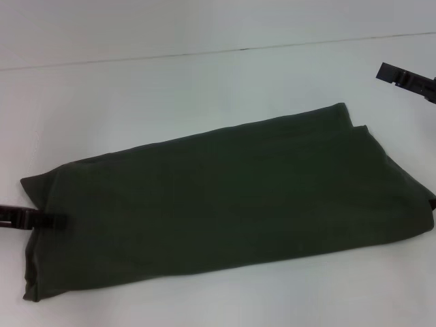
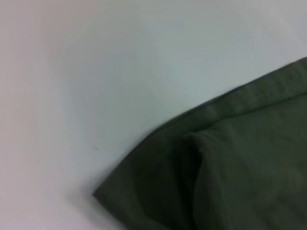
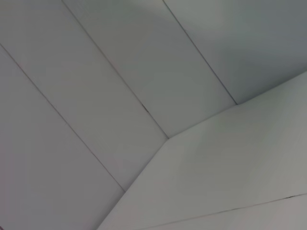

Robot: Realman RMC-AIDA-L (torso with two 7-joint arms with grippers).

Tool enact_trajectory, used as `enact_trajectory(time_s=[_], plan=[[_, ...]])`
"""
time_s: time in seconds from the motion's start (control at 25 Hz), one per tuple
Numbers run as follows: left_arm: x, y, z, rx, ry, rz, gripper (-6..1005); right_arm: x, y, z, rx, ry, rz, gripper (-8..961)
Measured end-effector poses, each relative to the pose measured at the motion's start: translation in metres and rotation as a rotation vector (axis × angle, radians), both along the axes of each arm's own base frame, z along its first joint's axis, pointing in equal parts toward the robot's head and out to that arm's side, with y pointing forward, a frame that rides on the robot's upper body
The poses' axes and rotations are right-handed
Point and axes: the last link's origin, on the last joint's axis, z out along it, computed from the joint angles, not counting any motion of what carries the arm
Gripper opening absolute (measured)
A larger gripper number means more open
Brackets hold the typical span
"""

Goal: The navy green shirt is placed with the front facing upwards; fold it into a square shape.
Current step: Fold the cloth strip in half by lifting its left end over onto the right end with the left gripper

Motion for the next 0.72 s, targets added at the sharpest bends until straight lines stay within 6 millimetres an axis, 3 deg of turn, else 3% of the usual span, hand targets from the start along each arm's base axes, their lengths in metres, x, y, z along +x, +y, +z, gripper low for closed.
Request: enact_trajectory(time_s=[0.32, 0.44, 0.72], plan=[[-0.0012, 0.0013, 0.0062, 0.028, -0.028, 0.016, 485, 0.0005, -0.0003, 0.0026, 0.005, 0.0, 0.002, 906], [-0.0005, 0.0008, 0.0056, 0.025, -0.032, 0.013, 262, 0.0007, -0.0008, 0.0038, 0.009, 0.002, 0.003, 906], [0.0009, -0.0006, 0.0046, 0.018, -0.043, -0.001, 37, 0.0019, -0.003, 0.0039, 0.009, 0.005, 0.001, 906]])
